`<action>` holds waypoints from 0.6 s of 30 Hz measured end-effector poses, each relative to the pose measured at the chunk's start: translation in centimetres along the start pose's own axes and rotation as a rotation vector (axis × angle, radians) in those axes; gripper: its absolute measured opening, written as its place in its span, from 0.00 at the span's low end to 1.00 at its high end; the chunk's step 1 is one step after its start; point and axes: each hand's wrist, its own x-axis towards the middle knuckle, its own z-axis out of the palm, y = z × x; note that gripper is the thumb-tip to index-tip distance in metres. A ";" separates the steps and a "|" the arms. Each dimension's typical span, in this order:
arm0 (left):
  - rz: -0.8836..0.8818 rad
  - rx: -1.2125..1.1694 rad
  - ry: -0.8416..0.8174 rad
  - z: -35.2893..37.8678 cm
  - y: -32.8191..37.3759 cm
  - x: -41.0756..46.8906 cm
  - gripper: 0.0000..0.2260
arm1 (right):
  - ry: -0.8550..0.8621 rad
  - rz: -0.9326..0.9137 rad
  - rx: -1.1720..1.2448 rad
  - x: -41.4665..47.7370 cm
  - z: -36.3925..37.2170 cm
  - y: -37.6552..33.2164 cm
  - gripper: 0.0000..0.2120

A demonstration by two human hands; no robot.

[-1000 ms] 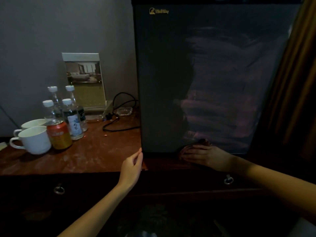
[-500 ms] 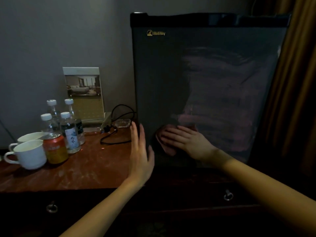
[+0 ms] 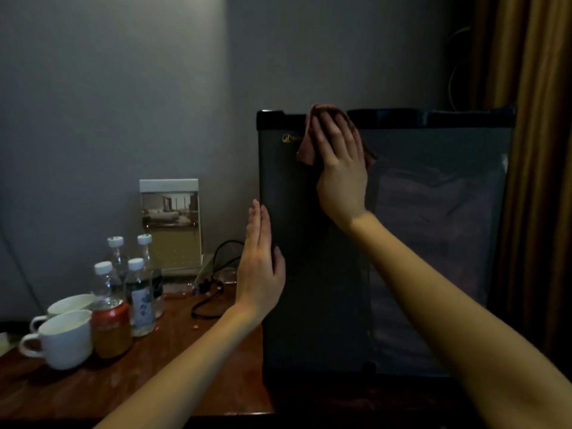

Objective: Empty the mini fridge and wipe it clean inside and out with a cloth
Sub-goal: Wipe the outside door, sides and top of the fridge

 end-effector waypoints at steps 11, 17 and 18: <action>0.085 -0.056 0.061 0.4 0.5 2.4 0.34 | -0.340 -0.423 -0.059 -0.9 -3.1 6.8 0.26; 0.264 -0.065 0.120 1.4 2.4 6.6 0.31 | -0.050 -0.015 -0.016 0.4 -2.2 3.6 0.25; 0.291 -0.057 0.128 1.6 2.4 7.3 0.30 | -0.068 -0.034 0.008 0.8 -1.7 2.6 0.26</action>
